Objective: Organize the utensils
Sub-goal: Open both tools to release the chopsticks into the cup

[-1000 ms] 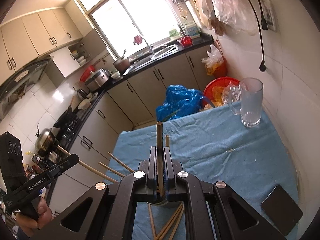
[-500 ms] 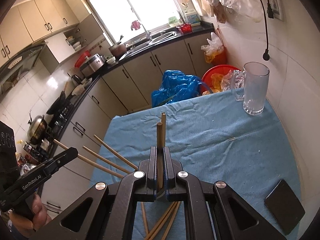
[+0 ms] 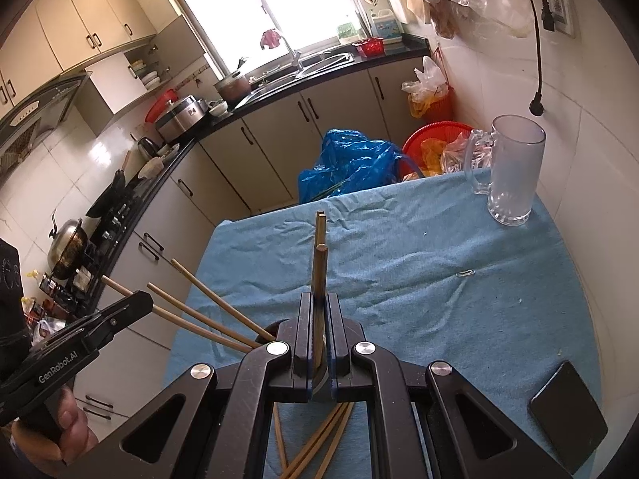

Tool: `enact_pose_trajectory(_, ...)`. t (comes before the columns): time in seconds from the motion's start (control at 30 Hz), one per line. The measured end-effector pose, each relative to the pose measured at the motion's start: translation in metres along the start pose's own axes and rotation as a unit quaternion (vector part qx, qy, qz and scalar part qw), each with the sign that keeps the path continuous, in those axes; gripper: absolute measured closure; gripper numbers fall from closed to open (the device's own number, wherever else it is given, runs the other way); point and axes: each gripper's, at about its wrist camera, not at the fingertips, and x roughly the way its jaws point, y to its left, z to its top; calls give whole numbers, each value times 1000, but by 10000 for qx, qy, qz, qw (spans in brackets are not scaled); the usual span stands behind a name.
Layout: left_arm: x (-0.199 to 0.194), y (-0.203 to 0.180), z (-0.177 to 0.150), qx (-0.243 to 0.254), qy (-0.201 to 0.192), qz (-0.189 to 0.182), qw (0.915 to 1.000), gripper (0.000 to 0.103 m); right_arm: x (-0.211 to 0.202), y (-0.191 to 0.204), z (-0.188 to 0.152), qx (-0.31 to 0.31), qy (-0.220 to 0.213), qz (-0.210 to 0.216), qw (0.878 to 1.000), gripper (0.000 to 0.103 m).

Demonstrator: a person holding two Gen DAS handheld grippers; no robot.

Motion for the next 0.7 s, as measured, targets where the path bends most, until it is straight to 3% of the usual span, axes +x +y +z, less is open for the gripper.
enact_pose_trajectory(0.7,14,9,-4,-89,128,114,9998,96,14,-1,1,-10,159,-23,9999,97)
